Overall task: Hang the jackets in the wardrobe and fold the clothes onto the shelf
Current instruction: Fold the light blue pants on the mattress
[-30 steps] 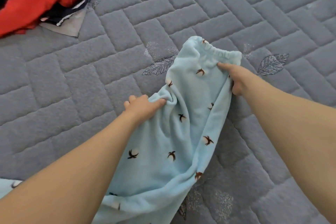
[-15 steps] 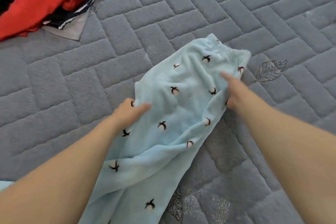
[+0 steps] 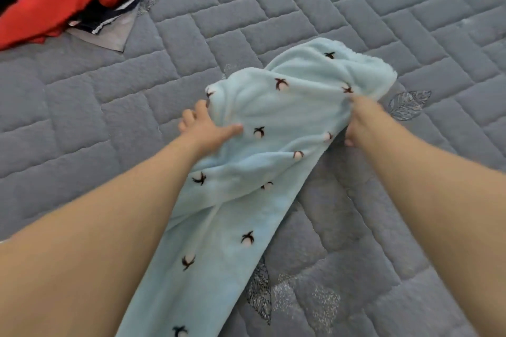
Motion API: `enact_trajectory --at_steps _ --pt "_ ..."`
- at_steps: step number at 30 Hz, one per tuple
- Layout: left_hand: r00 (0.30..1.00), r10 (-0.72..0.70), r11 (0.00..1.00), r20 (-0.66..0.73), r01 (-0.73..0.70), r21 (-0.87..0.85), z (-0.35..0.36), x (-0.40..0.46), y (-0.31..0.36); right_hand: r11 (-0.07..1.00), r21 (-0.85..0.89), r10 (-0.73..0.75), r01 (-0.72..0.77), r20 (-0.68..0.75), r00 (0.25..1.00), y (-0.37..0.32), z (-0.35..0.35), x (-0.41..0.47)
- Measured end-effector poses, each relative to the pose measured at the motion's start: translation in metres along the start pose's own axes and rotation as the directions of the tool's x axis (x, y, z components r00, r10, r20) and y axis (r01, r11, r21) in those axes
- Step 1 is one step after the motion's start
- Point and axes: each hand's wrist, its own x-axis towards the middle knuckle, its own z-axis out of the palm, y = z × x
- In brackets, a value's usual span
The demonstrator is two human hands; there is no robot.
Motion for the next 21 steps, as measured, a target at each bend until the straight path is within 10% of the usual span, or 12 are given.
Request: enact_trajectory --at_steps 4,9,13,18,21 --pt "0.990 0.138 0.945 0.040 -0.144 0.294 0.023 -0.064 -0.077 0.947 -0.255 0.190 -0.198 -0.055 0.980 0.112 0.040 -0.057" --pt "0.975 0.133 0.829 0.176 -0.207 0.519 -0.019 -0.110 -0.177 0.714 -0.700 -0.138 0.011 -0.125 0.983 0.184 0.057 -0.110" --pt "0.979 0.079 0.654 0.187 -0.192 0.732 -0.054 -0.135 -0.222 0.821 -0.570 -0.081 0.024 -0.076 0.994 0.192 0.052 -0.116" --pt "0.890 0.432 0.456 0.146 -0.355 0.816 -0.047 -0.195 -0.231 0.925 -0.369 0.100 -0.084 0.024 0.995 0.199 0.055 -0.152" --pt "0.873 0.414 0.491 0.259 -0.454 0.744 -0.022 -0.243 -0.231 0.957 -0.194 0.243 -0.213 0.143 0.959 0.215 0.064 -0.191"
